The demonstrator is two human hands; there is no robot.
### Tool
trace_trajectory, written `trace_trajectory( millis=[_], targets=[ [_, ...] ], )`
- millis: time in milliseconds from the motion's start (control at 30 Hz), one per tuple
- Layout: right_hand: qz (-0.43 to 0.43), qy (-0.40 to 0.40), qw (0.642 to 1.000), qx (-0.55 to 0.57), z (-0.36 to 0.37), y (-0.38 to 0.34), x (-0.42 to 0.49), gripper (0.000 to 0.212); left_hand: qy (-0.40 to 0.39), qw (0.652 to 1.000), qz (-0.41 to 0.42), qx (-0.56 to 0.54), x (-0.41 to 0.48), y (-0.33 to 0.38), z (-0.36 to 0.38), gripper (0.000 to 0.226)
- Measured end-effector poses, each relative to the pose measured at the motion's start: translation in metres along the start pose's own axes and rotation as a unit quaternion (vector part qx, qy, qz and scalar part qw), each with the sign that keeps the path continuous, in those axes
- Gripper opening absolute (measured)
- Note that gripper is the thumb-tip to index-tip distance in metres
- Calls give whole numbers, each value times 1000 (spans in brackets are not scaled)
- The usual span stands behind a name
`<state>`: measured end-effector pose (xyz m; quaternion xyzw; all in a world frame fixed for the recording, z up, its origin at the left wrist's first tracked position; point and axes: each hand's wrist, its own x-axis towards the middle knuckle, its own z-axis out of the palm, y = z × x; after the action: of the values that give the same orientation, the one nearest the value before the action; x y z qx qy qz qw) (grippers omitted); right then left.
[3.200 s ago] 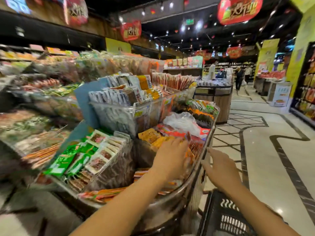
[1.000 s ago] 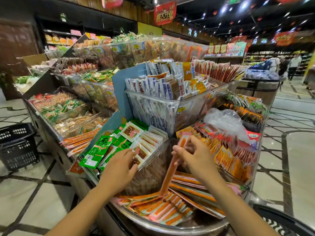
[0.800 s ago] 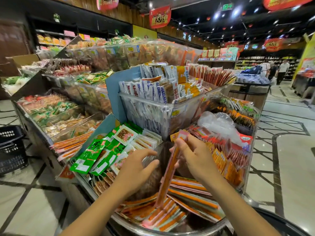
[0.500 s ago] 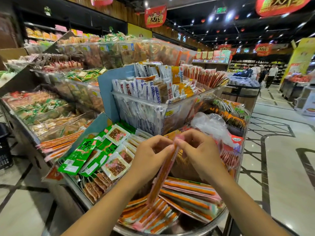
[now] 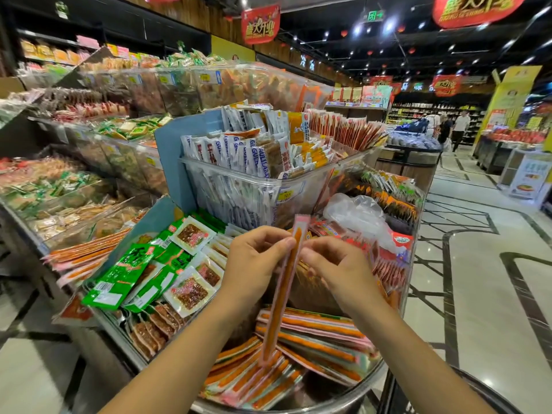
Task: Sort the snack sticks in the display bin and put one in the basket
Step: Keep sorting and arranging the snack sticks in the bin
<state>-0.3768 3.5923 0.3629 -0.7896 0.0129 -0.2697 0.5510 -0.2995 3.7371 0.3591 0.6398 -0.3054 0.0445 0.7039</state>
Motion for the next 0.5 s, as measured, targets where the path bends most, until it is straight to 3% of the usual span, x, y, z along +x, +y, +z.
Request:
trace_trajectory(
  millis=[133,267,367,500],
  targets=[
    [45,-110,991,-65,11,22,-15,5,17,999,-13,-26,8,8,-4,10],
    [71,-172,980,-68,22,33,-25,16,30,998,-15,-46,10,19,-8,7],
    [56,-168,981,-75,25,31,-27,16,34,997,-30,-65,8,20,-14,8],
    [52,-99,994,-21,21,23,-21,16,33,994,-97,-46,-19,-1,-26,9]
  ],
)
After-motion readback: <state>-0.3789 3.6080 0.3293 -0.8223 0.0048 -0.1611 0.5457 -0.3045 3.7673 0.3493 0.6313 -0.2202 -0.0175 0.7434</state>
